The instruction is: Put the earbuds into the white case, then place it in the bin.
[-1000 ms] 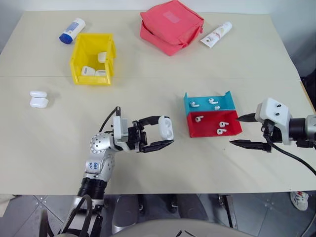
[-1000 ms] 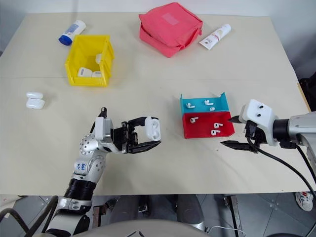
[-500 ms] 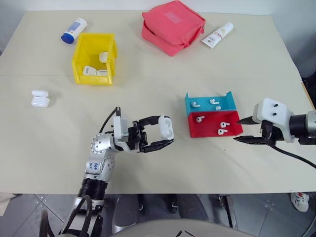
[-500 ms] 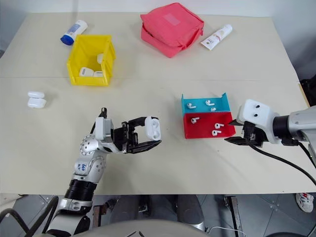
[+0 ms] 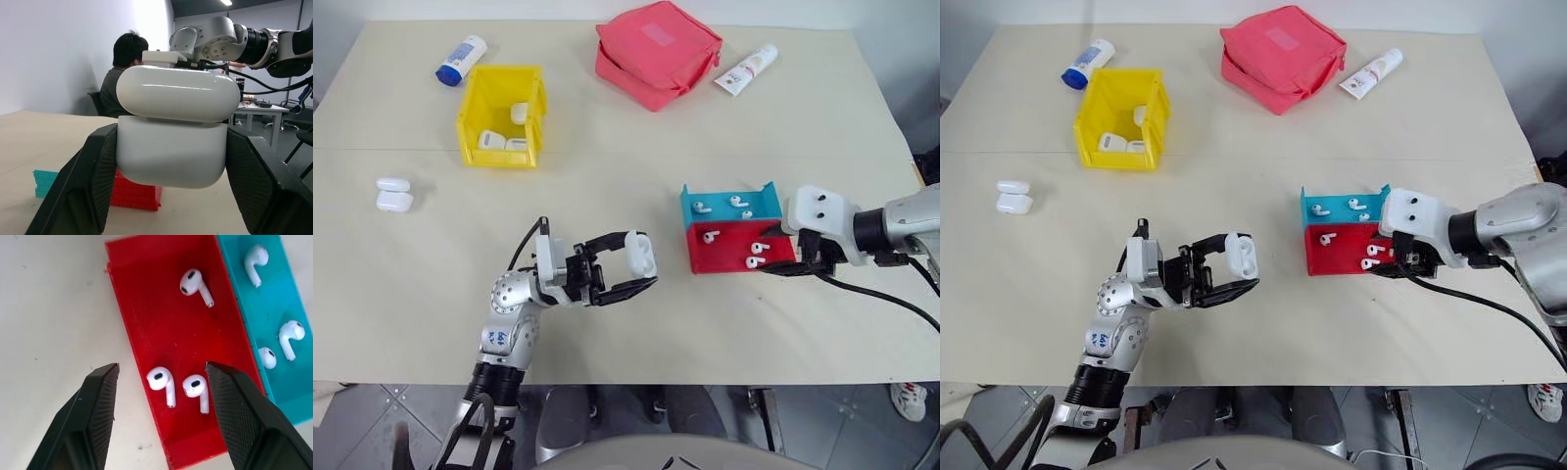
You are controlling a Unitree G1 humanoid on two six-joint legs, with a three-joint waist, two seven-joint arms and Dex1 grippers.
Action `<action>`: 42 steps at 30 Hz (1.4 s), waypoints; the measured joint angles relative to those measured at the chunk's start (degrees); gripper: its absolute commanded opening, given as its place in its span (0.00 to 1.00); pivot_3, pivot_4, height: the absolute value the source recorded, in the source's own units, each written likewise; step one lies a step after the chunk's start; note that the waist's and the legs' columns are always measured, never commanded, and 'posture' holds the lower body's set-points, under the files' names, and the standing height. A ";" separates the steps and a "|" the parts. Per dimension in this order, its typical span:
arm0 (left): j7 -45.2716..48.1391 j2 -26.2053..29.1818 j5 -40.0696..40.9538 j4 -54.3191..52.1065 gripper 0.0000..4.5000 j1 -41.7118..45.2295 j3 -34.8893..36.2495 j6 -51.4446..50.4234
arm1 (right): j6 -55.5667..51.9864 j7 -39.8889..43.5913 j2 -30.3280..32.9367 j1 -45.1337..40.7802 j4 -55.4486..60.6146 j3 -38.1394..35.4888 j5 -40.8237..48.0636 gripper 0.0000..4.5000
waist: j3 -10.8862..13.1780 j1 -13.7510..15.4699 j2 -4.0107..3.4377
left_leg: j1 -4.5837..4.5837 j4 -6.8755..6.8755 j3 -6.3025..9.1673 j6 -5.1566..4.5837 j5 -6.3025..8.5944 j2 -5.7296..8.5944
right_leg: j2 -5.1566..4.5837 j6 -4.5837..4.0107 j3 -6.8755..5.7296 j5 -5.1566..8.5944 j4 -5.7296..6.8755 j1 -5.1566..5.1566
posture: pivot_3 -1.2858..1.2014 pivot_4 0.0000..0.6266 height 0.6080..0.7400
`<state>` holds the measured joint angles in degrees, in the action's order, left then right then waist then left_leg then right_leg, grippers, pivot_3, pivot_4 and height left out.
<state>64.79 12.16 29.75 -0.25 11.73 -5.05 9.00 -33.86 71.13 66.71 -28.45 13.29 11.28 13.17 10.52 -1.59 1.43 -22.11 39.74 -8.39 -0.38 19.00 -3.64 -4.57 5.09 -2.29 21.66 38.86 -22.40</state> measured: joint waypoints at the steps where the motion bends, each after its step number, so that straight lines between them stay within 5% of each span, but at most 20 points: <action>1: -0.13 0.02 0.00 -0.16 0.64 -0.14 -0.01 0.00 | -0.09 0.47 -0.01 -0.90 -0.29 0.83 -0.67 0.65 | 0.00 -0.01 0.00 | 0.00 0.00 0.00 0.00 0.00 0.00 | 0.00 0.00 0.00 0.00 0.00 0.00 | 0.52 0.24 1.00; 13: -1.79 0.01 -0.52 -1.78 0.64 -1.77 -0.53 0.07 | 2.63 5.87 -2.40 -7.30 -3.53 8.78 -8.11 0.65 | 0.01 0.01 -0.01 | -0.01 0.00 0.00 0.00 0.00 0.00 | -0.01 0.00 -0.02 0.00 -0.01 0.00 | 0.52 0.24 1.00; 42: -4.06 -0.09 -0.69 -3.60 0.64 -3.45 -1.13 0.34 | 4.44 9.41 -5.80 -7.48 -6.48 11.05 -15.17 0.65 | 0.01 0.01 -0.02 | -0.01 0.00 0.00 0.00 0.00 0.00 | -0.02 0.00 -0.04 0.00 0.00 0.00 | 0.52 0.24 1.00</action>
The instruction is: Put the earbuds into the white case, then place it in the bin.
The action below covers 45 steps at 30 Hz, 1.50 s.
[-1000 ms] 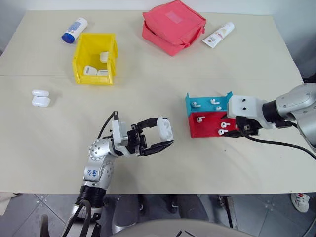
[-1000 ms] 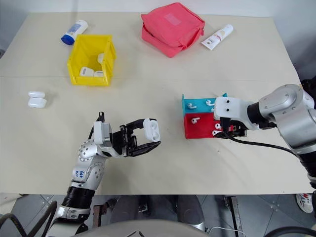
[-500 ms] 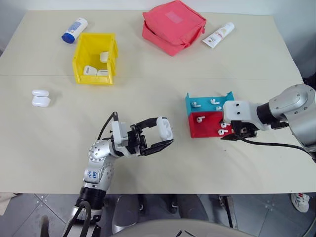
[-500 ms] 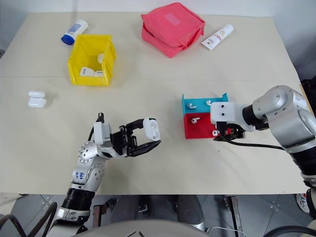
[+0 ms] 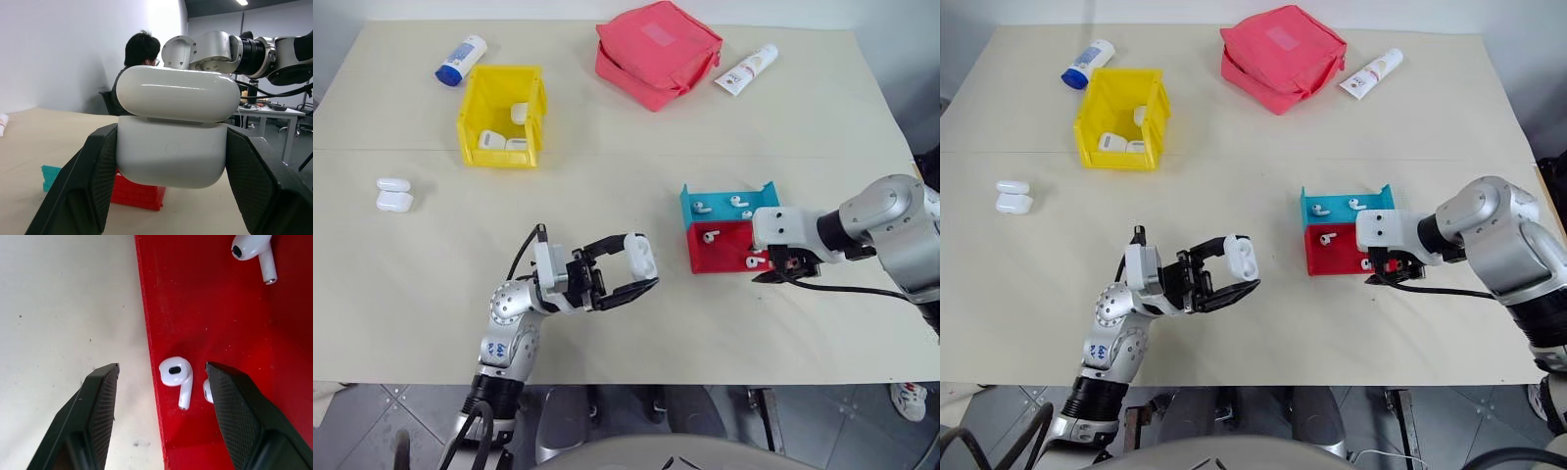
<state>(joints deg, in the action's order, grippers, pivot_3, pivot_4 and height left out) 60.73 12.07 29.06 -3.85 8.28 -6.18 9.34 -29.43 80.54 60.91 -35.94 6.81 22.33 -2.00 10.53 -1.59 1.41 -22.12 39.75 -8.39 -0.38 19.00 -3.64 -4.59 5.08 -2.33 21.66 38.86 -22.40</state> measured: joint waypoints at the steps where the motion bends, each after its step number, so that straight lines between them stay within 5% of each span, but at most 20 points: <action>1: 0.00 0.01 0.01 -0.05 0.64 -0.09 -0.09 -0.01 | 0.15 0.07 -0.03 0.00 -0.06 0.00 -0.24 0.65 | 0.00 0.00 0.00 | 0.00 0.00 0.00 0.00 0.00 0.00 | 0.00 0.00 0.00 0.00 0.00 0.00 | 0.52 0.24 1.00; 7: 0.75 0.44 0.19 -1.16 0.64 -1.25 -0.69 -0.16 | 0.35 0.45 -0.75 -0.03 -0.36 0.06 -1.00 0.65 | 0.00 -0.01 0.00 | 0.00 0.00 0.00 0.00 0.00 0.00 | 0.00 0.00 0.00 0.00 0.00 0.00 | 0.52 0.24 1.00; 16: 1.23 1.53 0.26 -2.18 0.64 -1.65 -0.64 -0.59 | 0.70 0.93 -1.53 -0.30 -1.65 0.46 -2.47 0.12 | 0.00 -0.01 0.00 | 0.00 0.00 0.00 0.00 0.00 0.00 | 0.00 0.00 -0.01 0.00 0.00 0.01 | 0.52 0.24 1.00; 28: 1.30 1.58 0.26 -2.17 0.64 -1.62 -0.66 -0.59 | -2.10 1.02 -3.02 -0.74 -0.35 -1.39 0.22 0.12 | 0.01 -0.02 -0.01 | 0.00 -0.01 0.00 0.00 0.00 0.00 | 0.00 0.00 -0.01 0.00 0.00 -0.01 | 0.52 0.24 1.00; 34: 3.01 2.33 0.57 -1.61 0.64 -0.68 -0.37 -0.67 | -8.05 1.31 -3.39 2.96 8.45 -14.32 14.29 0.12 | 0.01 0.15 -0.02 | -0.01 0.00 0.11 0.00 0.00 0.00 | -0.02 0.00 -0.11 0.00 -0.07 0.10 | 0.52 0.24 1.00; 38: 4.76 2.41 0.98 0.88 0.64 0.41 0.58 -0.67 | -12.04 -1.95 -8.17 5.03 12.37 -22.63 24.23 0.12 | 0.01 0.05 -0.02 | -0.01 -0.01 0.20 0.00 0.00 0.00 | -0.01 -0.01 -0.22 -0.01 -0.10 0.15 | 0.52 0.24 1.00; 45: 9.40 2.33 2.91 5.00 0.64 4.58 0.68 -1.81 | -18.63 -13.41 -21.32 5.62 19.69 -26.51 37.40 0.12 | 0.01 0.03 -0.02 | -0.02 -0.01 0.21 0.01 -0.01 0.00 | 0.00 -0.01 -0.24 -0.01 -0.08 0.13 | 0.52 0.24 1.00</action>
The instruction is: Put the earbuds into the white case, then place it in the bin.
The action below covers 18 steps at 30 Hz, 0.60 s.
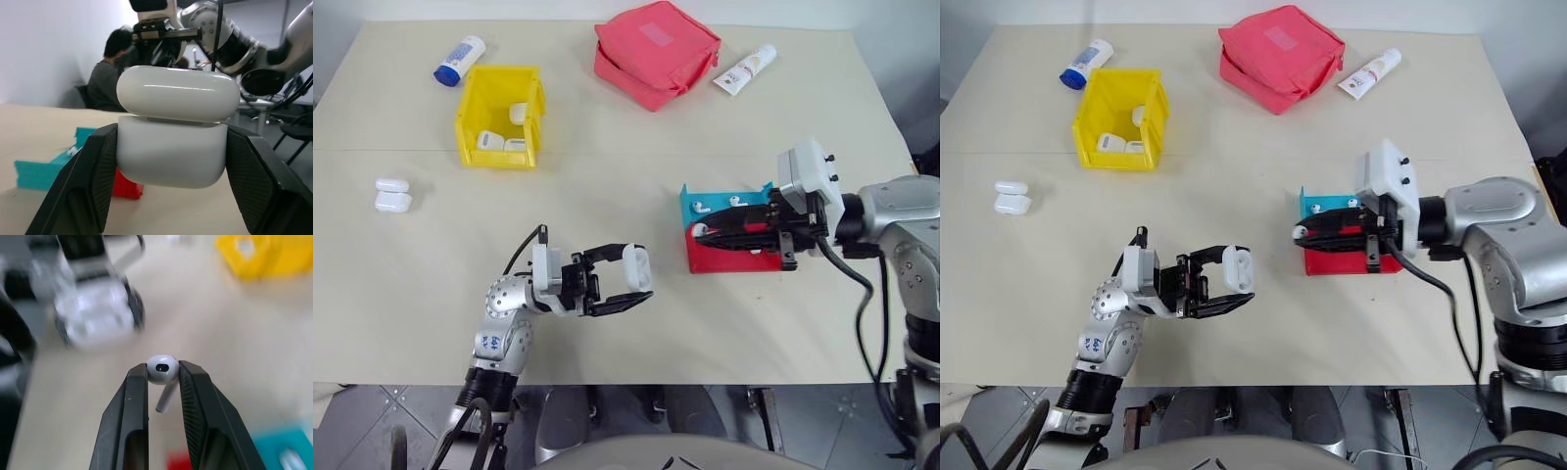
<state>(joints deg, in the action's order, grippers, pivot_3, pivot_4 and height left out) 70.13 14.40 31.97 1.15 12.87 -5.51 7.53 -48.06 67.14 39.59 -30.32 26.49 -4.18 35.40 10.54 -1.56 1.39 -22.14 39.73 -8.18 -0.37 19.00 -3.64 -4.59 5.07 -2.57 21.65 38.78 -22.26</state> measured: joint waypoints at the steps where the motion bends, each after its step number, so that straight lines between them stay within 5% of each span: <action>1: 0.69 0.00 0.21 0.59 0.64 0.99 0.03 -0.19 | -0.47 -1.72 -1.88 0.38 1.27 0.75 1.11 0.12 | 0.00 0.01 0.00 | -0.04 0.01 0.01 0.00 0.00 0.01 | 0.00 0.00 -0.01 0.00 0.00 -0.01 | 0.52 0.24 1.00; 18: 4.76 0.48 1.44 2.16 0.64 5.16 1.40 -4.01 | 1.92 -10.63 -7.30 2.05 3.16 6.80 4.35 0.12 | 0.00 -0.01 0.00 | -0.07 0.00 0.05 -0.02 0.01 0.05 | -0.01 0.00 -0.05 0.00 -0.03 -0.01 | 0.52 0.24 1.00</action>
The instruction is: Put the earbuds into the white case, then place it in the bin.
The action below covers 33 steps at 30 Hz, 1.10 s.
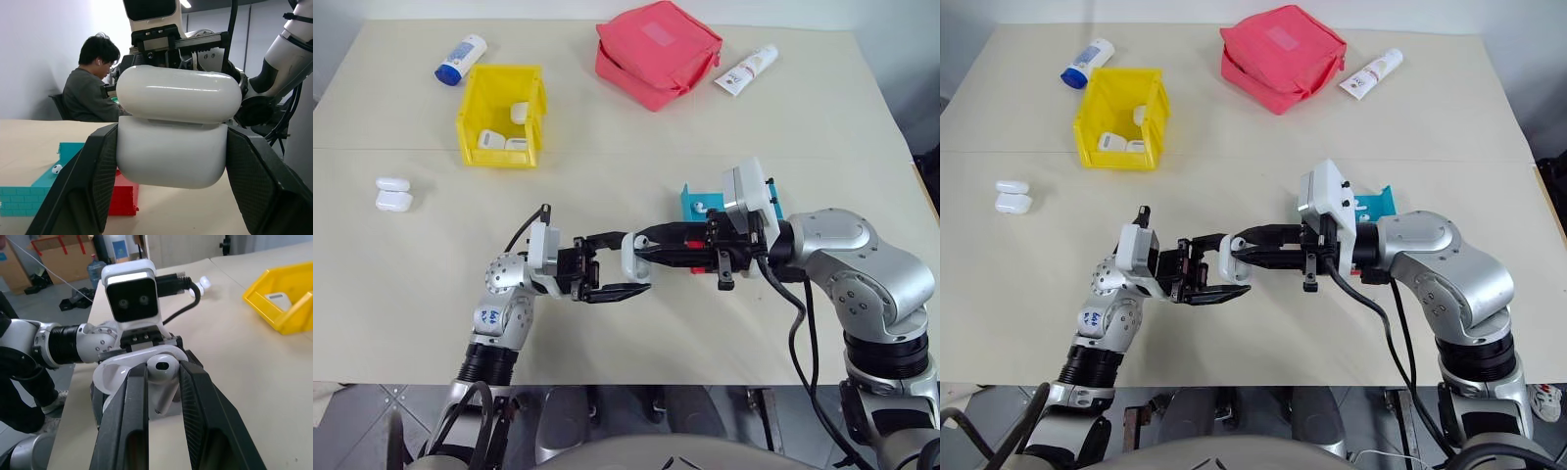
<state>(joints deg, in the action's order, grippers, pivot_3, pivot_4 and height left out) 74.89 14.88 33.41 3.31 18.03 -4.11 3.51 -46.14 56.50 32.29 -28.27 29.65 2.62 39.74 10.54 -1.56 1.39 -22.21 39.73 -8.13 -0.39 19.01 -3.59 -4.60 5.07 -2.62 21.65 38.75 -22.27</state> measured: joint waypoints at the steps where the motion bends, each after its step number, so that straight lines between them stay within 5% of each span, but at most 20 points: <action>1: 0.00 -0.02 -0.01 0.00 0.64 0.00 0.01 -0.20 | 0.20 -0.02 -0.22 0.00 0.00 0.34 0.21 0.12 | 0.00 0.02 0.00 | 0.00 0.00 0.00 0.00 0.00 0.00 | 0.00 0.00 0.00 0.00 0.00 0.00 | 0.52 0.24 1.00; 33: -0.31 3.51 -0.17 -2.82 0.64 0.44 -1.43 -8.71 | 15.55 -1.58 -1.74 5.31 -4.99 6.16 -4.99 0.12 | 0.00 0.04 0.00 | 0.00 -0.02 0.01 0.00 0.00 0.00 | 0.00 0.00 -0.01 0.00 -0.06 0.01 | 0.52 0.24 1.00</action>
<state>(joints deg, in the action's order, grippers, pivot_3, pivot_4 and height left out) 74.58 18.39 33.24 0.50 18.46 -5.54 -5.20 -30.59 54.93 30.55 -22.96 24.65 8.78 34.75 10.54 -1.53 1.39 -22.21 39.71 -8.12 -0.39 19.01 -3.59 -4.60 5.07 -2.63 21.65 38.70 -22.26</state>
